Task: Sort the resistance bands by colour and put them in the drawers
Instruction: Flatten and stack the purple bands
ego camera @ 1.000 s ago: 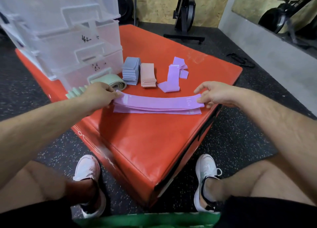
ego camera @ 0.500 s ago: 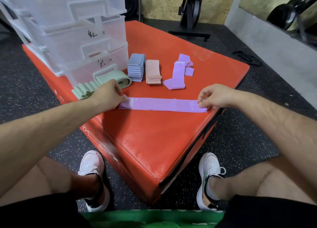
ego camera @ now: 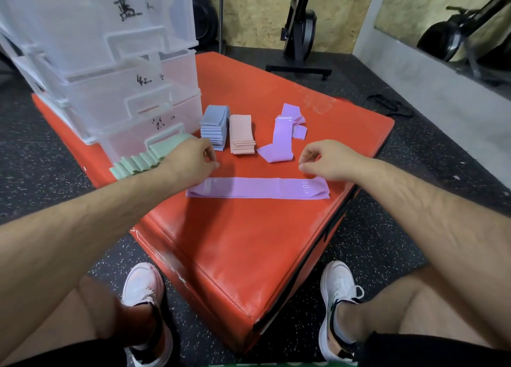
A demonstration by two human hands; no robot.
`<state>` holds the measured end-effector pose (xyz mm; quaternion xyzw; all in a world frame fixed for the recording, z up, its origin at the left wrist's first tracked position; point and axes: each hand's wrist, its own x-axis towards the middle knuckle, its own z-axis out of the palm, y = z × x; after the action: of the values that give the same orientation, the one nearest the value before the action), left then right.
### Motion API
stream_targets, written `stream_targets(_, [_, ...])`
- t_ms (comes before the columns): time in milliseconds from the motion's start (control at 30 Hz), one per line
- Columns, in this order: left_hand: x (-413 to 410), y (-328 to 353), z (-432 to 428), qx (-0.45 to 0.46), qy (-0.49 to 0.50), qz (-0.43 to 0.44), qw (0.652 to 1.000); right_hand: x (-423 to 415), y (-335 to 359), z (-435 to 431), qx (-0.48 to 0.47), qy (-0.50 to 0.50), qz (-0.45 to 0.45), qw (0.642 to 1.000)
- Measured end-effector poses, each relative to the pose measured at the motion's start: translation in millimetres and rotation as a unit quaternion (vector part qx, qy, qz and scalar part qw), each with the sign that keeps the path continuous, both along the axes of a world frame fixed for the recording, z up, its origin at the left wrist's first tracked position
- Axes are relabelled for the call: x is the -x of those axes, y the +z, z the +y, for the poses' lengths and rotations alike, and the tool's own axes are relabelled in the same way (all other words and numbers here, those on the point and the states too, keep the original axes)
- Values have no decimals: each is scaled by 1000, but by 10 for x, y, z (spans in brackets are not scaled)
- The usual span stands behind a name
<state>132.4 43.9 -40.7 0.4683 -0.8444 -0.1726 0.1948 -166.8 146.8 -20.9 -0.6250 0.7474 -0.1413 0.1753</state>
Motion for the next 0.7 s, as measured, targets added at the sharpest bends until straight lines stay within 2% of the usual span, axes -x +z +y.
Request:
stream_targets(133, [378, 59, -62, 11, -14, -1, 1000, -110, -67, -278, 32, 27, 39, 998])
stream_targets(433, [892, 116, -223, -5, -68, 24, 997, -217, -218, -685, -8, 72, 160, 984])
stream_targets(533, [960, 151, -257, -25, -59, 43, 997, -204, -127, -717, 31, 54, 128, 990])
stream_targets(700, [1009, 239, -277, -61, -51, 139, 987, -196, 246, -626, 111, 40, 31, 993])
